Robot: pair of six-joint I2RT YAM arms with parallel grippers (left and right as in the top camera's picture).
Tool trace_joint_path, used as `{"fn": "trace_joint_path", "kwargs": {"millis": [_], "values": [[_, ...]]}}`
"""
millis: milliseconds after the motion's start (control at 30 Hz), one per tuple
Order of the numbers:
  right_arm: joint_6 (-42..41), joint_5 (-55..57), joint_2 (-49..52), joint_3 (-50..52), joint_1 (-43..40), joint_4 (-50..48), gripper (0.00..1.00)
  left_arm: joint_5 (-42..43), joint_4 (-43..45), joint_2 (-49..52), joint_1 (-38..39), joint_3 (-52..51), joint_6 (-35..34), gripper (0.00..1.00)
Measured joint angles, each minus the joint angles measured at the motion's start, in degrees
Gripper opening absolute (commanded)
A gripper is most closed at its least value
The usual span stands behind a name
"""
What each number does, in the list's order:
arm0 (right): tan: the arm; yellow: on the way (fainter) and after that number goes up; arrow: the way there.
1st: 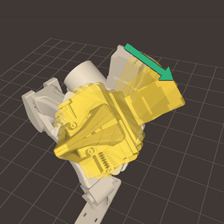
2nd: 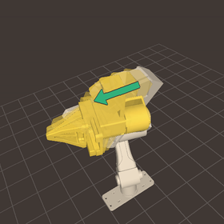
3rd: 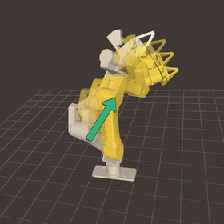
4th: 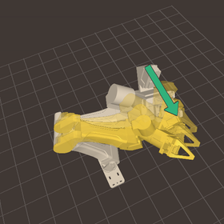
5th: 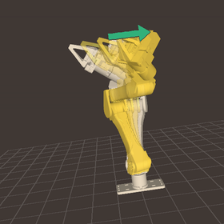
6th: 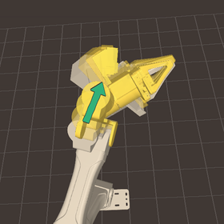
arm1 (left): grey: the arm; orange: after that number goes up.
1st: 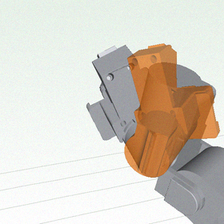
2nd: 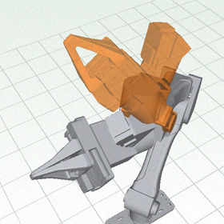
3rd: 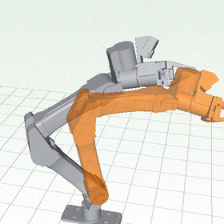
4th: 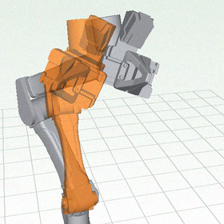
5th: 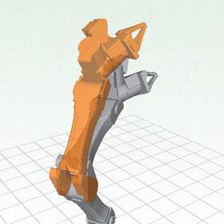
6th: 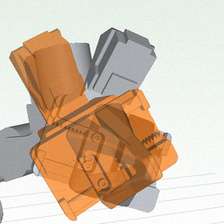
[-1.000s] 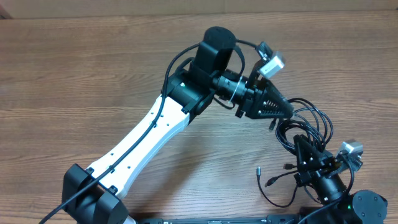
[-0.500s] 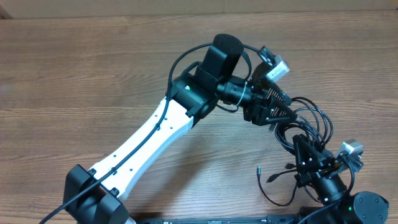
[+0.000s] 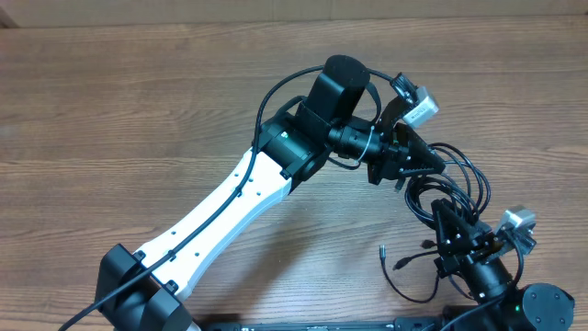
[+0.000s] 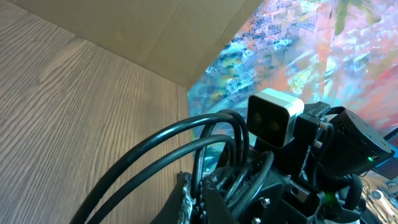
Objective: Untangle cables
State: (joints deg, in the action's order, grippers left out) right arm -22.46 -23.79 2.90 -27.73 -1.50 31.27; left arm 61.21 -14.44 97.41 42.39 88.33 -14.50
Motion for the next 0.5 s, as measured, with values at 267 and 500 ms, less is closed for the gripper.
{"fn": "trace_joint_path", "kwargs": {"millis": [267, 500], "values": [[1.05, 1.73, 0.0, 0.0, -0.02, 2.84, 0.04, 1.14, 10.32, 0.0, 0.0, 0.0, -6.95, 0.04], [1.7, 5.42, 0.0, 0.0, 0.0, 4.83, 0.04, 8.79, 15.82, 0.0, -0.42, 0.0, -12.39, 0.04]]}}
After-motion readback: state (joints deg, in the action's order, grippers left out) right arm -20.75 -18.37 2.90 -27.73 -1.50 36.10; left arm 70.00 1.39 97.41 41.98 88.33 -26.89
